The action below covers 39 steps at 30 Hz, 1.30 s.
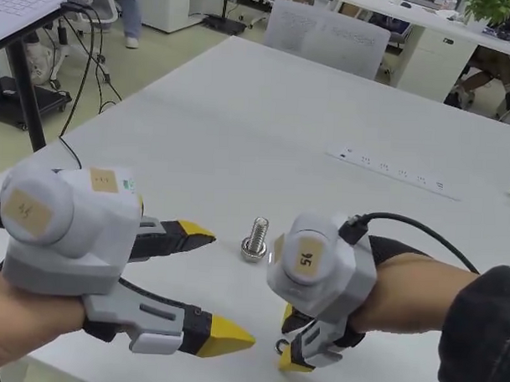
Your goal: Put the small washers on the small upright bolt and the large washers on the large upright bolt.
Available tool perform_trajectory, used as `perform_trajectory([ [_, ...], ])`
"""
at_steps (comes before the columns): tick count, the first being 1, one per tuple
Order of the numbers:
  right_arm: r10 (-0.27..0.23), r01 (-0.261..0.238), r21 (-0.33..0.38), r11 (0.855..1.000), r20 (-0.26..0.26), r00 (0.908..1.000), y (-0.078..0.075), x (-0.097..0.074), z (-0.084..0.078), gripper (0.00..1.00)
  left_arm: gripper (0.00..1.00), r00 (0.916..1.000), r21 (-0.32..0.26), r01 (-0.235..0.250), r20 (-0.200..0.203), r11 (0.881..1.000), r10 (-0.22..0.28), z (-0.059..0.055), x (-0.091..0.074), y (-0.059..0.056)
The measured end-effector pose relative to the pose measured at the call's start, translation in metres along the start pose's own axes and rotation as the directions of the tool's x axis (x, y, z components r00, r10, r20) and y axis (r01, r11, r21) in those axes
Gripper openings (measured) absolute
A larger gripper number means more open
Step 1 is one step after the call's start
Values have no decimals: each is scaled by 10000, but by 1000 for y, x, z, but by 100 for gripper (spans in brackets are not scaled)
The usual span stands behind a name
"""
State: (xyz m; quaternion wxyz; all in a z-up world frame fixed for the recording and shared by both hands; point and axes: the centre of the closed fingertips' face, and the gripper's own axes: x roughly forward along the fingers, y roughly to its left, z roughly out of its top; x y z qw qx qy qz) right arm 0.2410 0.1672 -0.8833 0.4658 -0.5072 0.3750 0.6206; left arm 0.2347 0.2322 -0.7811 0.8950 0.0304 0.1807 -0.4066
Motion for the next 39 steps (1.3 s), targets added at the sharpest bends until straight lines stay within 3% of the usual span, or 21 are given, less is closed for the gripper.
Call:
perform_trajectory([
  [10, -109, 107, -255, 9996, -58, 9999, -2, -1, -1, 14, 75, 10000, 11, 38, -8, 10000, -38, 1, 1, 0],
  [39, -60, 61, 52, 10000, -166, 9998, -6, -2, -5, 14, 75, 10000, 22, 29, -17, 10000, -29, 3, 2, 2],
])
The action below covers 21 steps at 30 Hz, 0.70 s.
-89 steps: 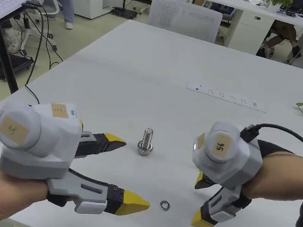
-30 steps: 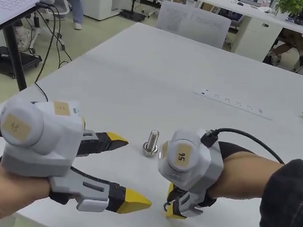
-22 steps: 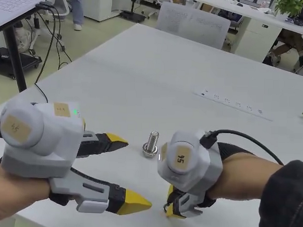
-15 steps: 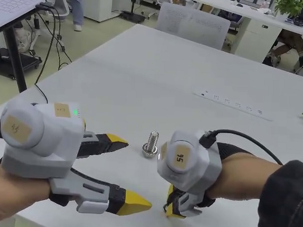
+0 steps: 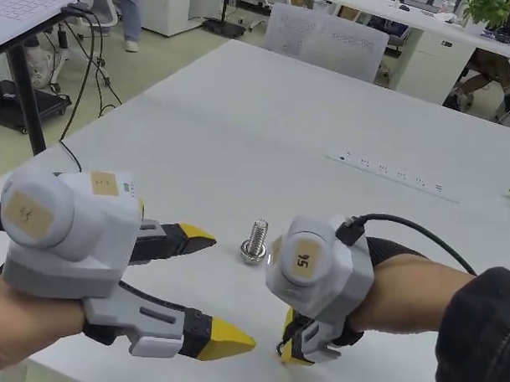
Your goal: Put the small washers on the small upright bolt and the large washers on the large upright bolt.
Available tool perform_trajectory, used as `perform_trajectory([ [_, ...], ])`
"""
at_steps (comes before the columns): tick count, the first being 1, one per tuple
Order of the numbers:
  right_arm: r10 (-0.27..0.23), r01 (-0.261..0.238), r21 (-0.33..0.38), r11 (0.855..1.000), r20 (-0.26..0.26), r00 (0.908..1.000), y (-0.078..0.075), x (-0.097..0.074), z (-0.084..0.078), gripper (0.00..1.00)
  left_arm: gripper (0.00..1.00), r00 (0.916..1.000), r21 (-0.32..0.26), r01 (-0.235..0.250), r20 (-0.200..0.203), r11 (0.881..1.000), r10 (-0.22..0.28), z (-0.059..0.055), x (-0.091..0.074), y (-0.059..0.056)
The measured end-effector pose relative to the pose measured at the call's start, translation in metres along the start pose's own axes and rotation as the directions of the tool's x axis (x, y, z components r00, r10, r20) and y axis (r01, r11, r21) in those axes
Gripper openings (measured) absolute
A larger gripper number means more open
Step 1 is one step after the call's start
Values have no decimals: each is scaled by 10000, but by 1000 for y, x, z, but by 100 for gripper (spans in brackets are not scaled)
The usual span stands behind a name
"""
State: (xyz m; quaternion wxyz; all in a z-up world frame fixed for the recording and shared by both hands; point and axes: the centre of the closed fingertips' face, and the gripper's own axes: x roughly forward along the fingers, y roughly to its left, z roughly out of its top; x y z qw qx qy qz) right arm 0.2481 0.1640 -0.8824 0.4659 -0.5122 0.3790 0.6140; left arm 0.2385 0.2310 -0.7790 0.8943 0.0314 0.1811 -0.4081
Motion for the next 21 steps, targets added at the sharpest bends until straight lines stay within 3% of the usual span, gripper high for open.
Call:
perform_trajectory([
  [7, 34, -34, 93, 10000, -31, 10000, 0, -5, -5, 13, 75, 10000, -1, 38, -30, 10000, -38, -1, 2, 0],
  [21, -332, 302, 927, 9952, 307, 9990, -12, -36, -23, 13, 75, 9998, 19, 190, -66, 9998, -190, -3, 6, -1],
])
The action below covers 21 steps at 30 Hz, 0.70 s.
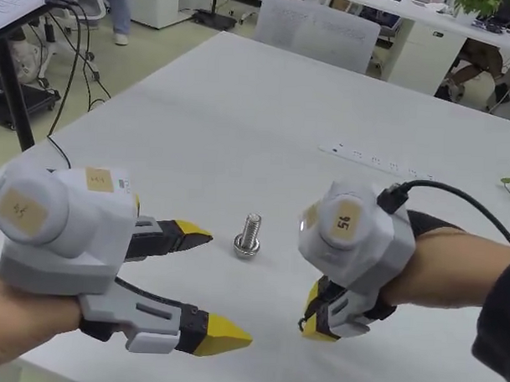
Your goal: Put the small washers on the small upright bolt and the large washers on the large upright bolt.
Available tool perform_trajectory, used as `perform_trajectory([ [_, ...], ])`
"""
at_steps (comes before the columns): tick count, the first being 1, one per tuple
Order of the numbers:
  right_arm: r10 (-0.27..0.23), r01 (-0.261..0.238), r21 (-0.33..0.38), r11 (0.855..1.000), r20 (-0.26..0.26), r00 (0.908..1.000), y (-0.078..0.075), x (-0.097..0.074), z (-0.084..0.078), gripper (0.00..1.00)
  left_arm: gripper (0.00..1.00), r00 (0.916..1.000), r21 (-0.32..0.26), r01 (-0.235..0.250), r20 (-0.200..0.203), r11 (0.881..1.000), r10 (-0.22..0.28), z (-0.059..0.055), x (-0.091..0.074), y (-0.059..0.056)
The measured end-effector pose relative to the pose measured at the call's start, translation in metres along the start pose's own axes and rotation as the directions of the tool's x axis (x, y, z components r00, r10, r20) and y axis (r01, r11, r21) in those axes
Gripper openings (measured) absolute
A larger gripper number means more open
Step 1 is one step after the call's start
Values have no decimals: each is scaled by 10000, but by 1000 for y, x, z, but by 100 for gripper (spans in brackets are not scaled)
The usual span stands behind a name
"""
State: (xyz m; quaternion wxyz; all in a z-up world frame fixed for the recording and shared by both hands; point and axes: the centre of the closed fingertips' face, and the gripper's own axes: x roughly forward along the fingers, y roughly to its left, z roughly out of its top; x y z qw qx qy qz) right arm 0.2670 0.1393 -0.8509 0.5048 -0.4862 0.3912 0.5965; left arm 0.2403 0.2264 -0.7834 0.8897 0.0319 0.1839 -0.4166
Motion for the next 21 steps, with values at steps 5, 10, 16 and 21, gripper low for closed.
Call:
perform_trajectory([
  [5, -215, 216, 250, 9995, -49, 9998, -8, -11, -10, 13, 75, 10000, -3, 53, -3, 10000, -53, 0, 1, 0],
  [10, -385, 386, 440, 9983, -41, 9993, -14, -21, -15, 13, 75, 9999, 17, 124, -28, 9999, -124, 0, 4, -1],
  [16, -549, 552, 669, 9962, -54, 9985, -19, -33, -23, 13, 75, 9998, 15, 175, -31, 9998, -175, 0, 5, 0],
  [21, -848, 852, 828, 9929, -86, 9964, -27, -46, -31, 13, 75, 9996, 31, 260, -72, 9997, -260, -1, 6, -1],
])
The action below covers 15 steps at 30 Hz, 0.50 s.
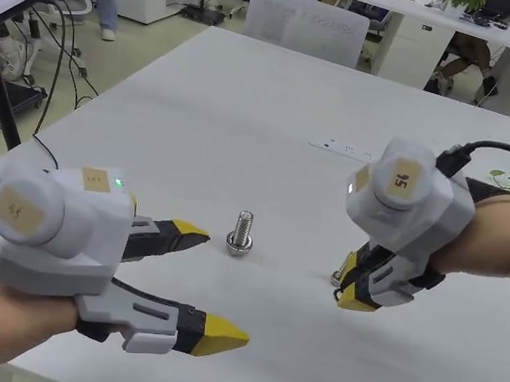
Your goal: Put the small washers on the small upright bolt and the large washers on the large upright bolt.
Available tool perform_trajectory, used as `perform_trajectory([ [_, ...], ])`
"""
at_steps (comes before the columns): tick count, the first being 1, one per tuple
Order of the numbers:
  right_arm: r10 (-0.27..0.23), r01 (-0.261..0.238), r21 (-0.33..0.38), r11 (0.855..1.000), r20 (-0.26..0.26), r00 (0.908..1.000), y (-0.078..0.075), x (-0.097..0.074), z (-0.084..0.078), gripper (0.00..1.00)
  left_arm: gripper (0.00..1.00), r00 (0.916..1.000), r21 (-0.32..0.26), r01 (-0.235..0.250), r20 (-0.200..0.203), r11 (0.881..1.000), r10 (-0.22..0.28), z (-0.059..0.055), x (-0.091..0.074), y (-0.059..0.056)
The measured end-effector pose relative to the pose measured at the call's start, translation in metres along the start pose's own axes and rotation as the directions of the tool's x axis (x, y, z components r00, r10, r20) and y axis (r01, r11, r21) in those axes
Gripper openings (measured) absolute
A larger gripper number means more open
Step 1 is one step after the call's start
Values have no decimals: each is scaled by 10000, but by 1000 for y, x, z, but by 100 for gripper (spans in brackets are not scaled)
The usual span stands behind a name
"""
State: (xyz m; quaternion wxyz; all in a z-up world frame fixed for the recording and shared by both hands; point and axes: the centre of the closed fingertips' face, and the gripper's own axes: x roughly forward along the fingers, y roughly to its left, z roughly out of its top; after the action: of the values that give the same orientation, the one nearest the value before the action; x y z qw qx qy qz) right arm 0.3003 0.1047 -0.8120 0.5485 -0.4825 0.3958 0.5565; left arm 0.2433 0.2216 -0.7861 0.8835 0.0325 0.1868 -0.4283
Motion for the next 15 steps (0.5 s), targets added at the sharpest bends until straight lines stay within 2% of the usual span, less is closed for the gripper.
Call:
perform_trajectory([
  [9, -509, 508, 294, 9983, 27, 9987, -21, -17, -7, 14, 75, 9999, -3, 88, -58, 10000, -88, -1, 1, -1],
  [14, -779, 774, 427, 9961, 109, 9969, -33, -21, -7, 13, 75, 9999, -6, 112, -104, 9999, -112, -2, 1, -1],
  [15, -840, 835, 434, 9956, 109, 9964, -40, -20, -7, 13, 75, 9999, -14, 112, -117, 9999, -112, -2, 1, -2],
])
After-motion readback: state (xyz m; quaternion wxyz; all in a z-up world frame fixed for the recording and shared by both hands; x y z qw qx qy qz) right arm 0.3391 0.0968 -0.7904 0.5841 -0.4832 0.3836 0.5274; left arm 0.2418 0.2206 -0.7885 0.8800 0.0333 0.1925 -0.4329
